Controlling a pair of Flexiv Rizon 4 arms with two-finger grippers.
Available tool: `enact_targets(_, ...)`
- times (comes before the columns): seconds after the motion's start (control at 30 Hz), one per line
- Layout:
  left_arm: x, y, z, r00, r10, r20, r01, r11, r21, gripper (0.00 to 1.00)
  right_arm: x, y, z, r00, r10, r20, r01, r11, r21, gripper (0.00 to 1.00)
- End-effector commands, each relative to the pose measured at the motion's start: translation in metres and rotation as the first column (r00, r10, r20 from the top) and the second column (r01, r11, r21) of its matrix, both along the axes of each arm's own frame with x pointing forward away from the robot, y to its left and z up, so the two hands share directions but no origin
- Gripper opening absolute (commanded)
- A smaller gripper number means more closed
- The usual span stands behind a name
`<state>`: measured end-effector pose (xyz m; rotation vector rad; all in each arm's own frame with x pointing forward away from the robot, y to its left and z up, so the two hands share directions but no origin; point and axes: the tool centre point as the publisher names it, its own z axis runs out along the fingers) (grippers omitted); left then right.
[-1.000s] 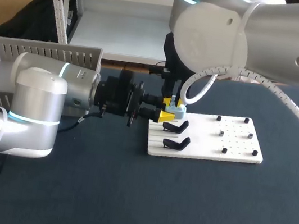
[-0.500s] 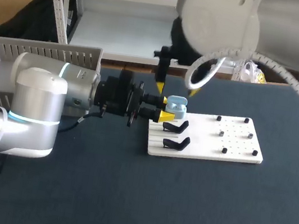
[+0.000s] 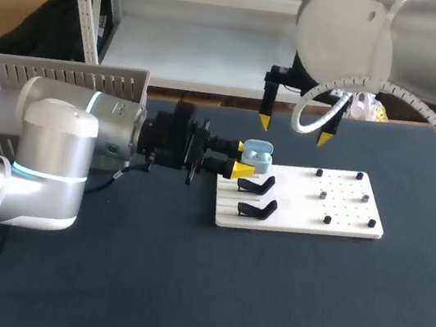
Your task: Pick up each earbud case from the left stands, insert the matching earbuds, close the lid, and place the case in the box.
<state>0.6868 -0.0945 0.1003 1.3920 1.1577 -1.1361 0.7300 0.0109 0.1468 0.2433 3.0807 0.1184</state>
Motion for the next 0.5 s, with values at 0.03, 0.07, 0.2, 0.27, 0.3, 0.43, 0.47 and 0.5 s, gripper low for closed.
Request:
enact_targets(0.03, 0.0, 0.0, -0.001, 1.0, 0.0, 0.001, 0.0, 1.0, -0.003, 0.0, 0.002, -0.003, -0.01, 1.0, 0.0, -0.028, 0.0, 1.0, 0.006, 1.0)
enact_targets(0.07, 0.0, 0.0, -0.001, 1.0, 0.0, 0.001, 0.0, 1.0, -0.003, 0.0, 0.0, -0.004, -0.013, 0.999, -0.001, -0.034, 0.001, 1.0, 0.006, 1.0)
enact_targets(0.2, 0.0, 0.0, -0.001, 1.0, 0.0, 0.001, 0.0, 1.0, -0.003, 0.0, -0.01, -0.006, -0.016, 0.999, 0.005, -0.05, -0.004, 1.0, 0.016, 1.0)
enact_targets(0.27, 0.0, 0.0, -0.001, 1.0, 0.0, 0.001, 0.0, 1.0, -0.003, 0.0, -0.018, -0.006, -0.014, 0.998, 0.014, -0.059, -0.012, 1.0, 0.024, 1.0)
enact_targets(0.3, 0.0, 0.0, -0.001, 1.0, 0.0, 0.001, 0.0, 1.0, -0.003, 0.0, -0.022, -0.006, -0.013, 0.998, 0.018, -0.062, -0.016, 1.0, 0.024, 1.0)
enact_targets(0.43, 0.0, 0.0, -0.001, 1.0, 0.0, 0.001, 0.0, 1.0, -0.003, 0.0, -0.037, -0.005, -0.009, 0.996, 0.036, -0.087, -0.03, 0.998, 0.063, 1.0)
enact_targets(0.47, 0.0, 0.0, -0.001, 1.0, 0.0, 0.001, 0.0, 1.0, -0.003, 0.0, -0.041, -0.005, -0.008, 0.995, 0.04, -0.096, -0.033, 0.997, 0.074, 1.0)
enact_targets(0.5, 0.0, 0.0, -0.001, 1.0, 0.0, 0.001, 0.0, 1.0, -0.003, 0.0, -0.044, -0.005, -0.008, 0.994, 0.042, -0.1, -0.034, 0.996, 0.081, 1.0)
